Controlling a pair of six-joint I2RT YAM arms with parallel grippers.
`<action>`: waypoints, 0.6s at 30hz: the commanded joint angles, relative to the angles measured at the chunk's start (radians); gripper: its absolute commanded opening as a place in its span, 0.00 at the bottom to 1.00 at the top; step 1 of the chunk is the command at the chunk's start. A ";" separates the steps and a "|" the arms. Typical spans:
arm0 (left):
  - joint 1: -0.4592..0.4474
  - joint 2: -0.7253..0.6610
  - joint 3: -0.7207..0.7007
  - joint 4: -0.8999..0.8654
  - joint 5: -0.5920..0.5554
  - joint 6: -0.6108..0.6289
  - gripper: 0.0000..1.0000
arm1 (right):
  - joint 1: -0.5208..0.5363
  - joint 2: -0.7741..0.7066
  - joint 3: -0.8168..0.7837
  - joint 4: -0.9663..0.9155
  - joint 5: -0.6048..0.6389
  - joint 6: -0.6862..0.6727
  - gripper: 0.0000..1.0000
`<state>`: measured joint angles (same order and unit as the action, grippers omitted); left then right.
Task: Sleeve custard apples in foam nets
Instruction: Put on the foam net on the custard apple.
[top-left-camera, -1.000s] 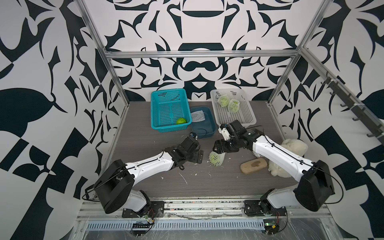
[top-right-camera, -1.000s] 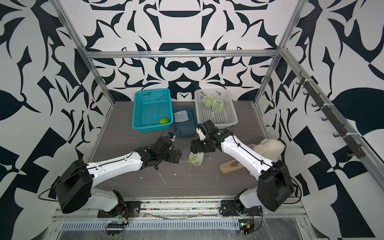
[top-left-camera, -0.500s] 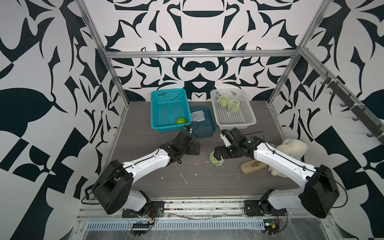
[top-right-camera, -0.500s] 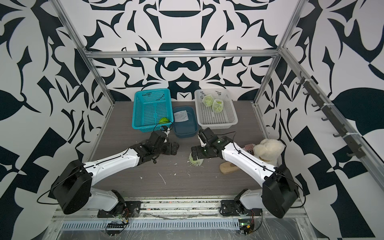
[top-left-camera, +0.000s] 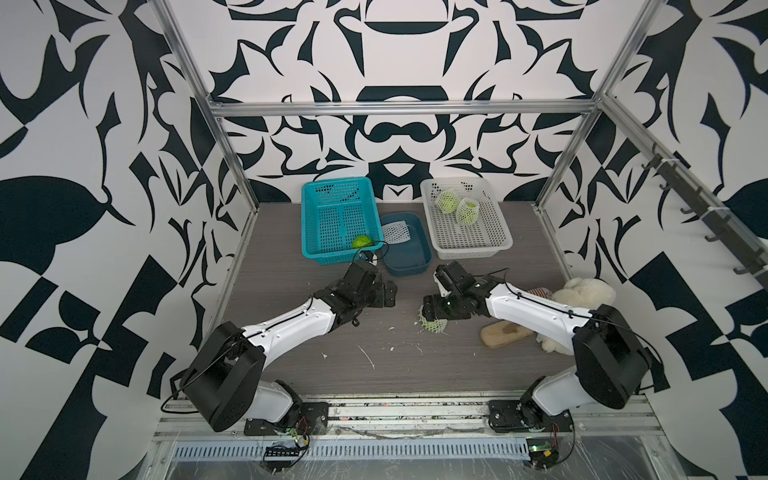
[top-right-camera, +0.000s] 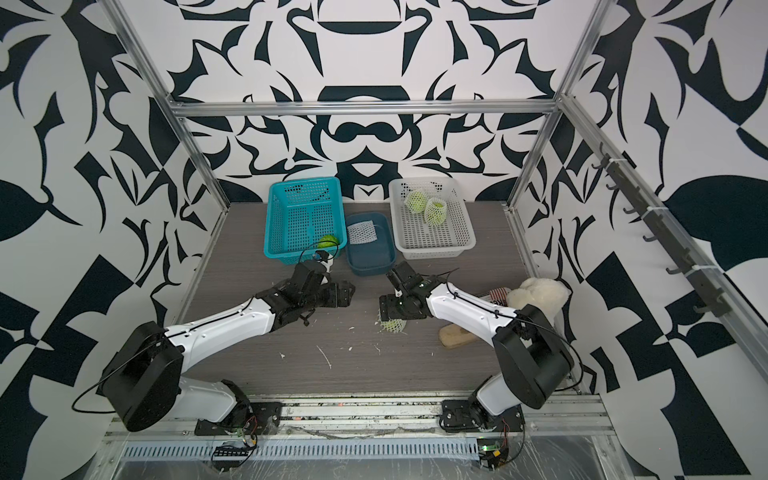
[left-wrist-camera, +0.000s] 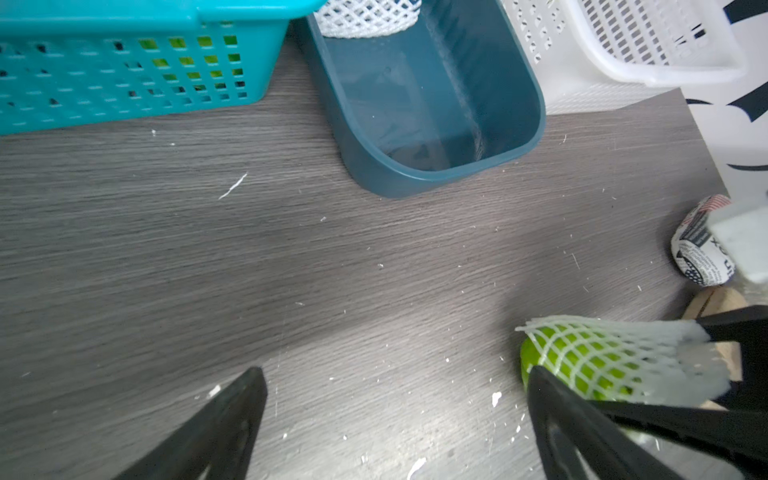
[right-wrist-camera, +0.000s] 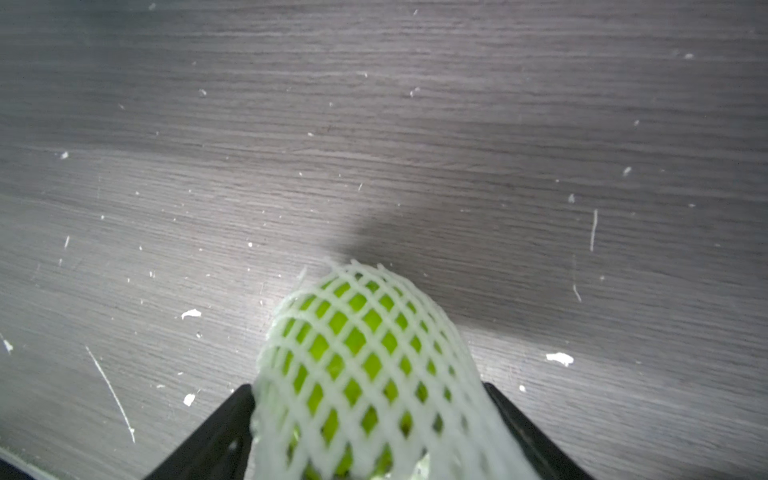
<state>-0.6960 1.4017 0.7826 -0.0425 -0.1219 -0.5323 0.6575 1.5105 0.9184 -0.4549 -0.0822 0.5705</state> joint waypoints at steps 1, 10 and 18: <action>0.010 -0.024 -0.016 0.013 0.021 -0.009 1.00 | 0.011 0.013 -0.014 0.049 0.013 0.026 0.83; 0.015 -0.019 -0.018 0.026 0.037 -0.015 1.00 | 0.076 0.063 0.012 -0.020 0.153 0.039 0.89; 0.015 -0.022 -0.025 0.035 0.043 -0.022 1.00 | 0.100 0.043 0.040 -0.063 0.203 0.043 0.95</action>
<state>-0.6857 1.3987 0.7757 -0.0185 -0.0891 -0.5503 0.7574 1.5806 0.9192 -0.4625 0.0769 0.6033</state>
